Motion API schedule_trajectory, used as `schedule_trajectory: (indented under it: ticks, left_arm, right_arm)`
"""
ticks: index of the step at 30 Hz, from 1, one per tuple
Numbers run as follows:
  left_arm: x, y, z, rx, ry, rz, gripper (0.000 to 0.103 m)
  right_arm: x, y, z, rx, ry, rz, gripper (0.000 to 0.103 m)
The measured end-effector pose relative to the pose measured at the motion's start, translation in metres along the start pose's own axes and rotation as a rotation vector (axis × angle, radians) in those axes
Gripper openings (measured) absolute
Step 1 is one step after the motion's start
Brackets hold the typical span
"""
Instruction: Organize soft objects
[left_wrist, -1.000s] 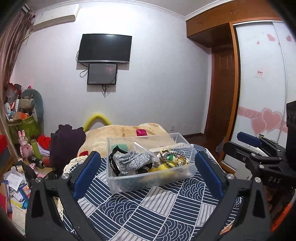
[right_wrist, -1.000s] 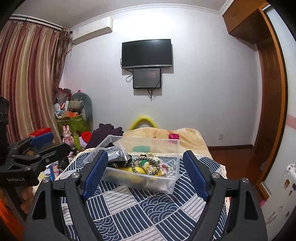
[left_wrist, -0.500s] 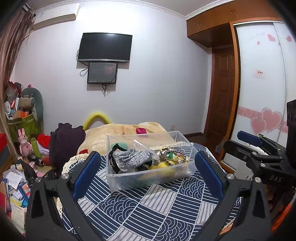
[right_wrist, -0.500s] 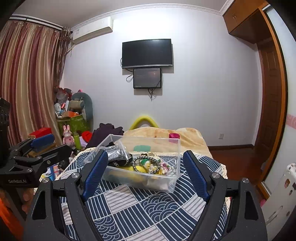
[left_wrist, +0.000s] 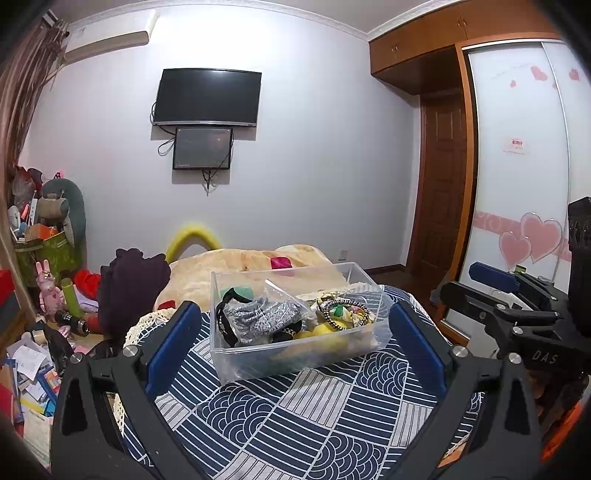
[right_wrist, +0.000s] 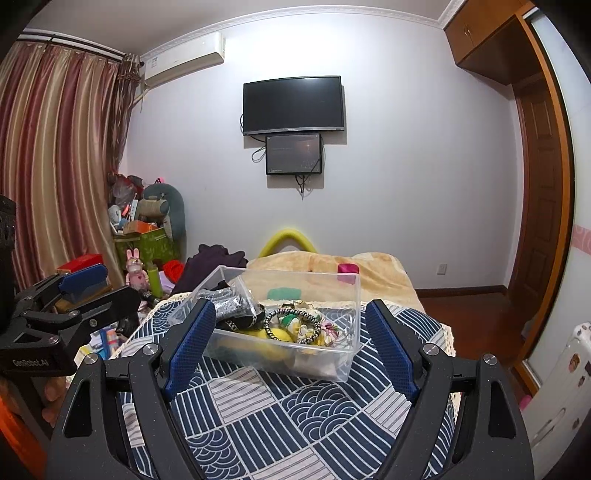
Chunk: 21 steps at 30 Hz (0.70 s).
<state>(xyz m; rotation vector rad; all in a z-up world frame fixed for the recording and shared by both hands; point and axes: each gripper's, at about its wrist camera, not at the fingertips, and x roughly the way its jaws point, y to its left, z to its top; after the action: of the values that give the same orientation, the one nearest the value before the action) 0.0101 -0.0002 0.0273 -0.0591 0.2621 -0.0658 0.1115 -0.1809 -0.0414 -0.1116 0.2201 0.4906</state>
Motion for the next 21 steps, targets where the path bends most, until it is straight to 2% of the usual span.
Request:
schedule_trajectory:
  ticks: [21]
  left_arm:
    - [0.0001, 0.0019, -0.0002, -0.007, 0.003, -0.004, 0.103]
  right_arm:
    - [0.0013, 0.0007, -0.0013, 0.005, 0.0, -0.002, 0.082]
